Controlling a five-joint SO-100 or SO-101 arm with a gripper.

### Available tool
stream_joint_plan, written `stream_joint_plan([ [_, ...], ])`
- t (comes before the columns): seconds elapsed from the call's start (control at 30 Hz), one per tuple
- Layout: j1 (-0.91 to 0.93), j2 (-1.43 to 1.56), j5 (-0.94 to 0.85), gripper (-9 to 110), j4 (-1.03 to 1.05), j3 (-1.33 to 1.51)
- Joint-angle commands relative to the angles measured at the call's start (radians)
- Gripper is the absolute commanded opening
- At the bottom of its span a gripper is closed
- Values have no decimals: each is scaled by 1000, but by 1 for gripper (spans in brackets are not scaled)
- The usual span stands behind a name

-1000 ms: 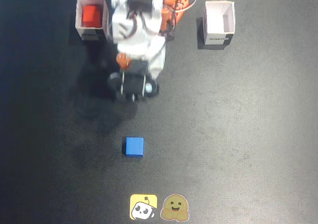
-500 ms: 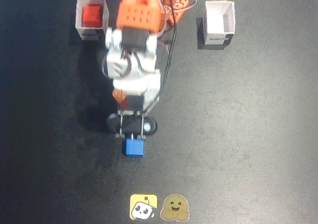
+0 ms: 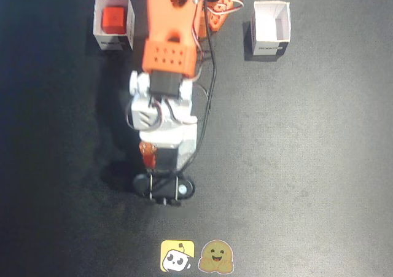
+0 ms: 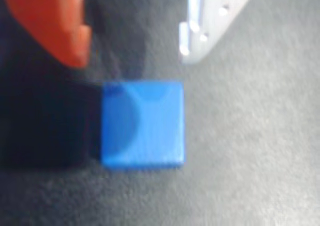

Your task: Put the red cube in the right box and the blue cube in the left box.

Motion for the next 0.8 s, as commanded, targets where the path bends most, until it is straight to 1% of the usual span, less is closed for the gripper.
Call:
stream_joint_plan([
  [0.0,-9,-21,14,16,-18,-78],
  [0.2,-25,-115,17,19,-21,-153],
  [0.3,-34,-170,14,23,-23,-192],
  [0.77,-41,-261,17,22,-63,-202],
])
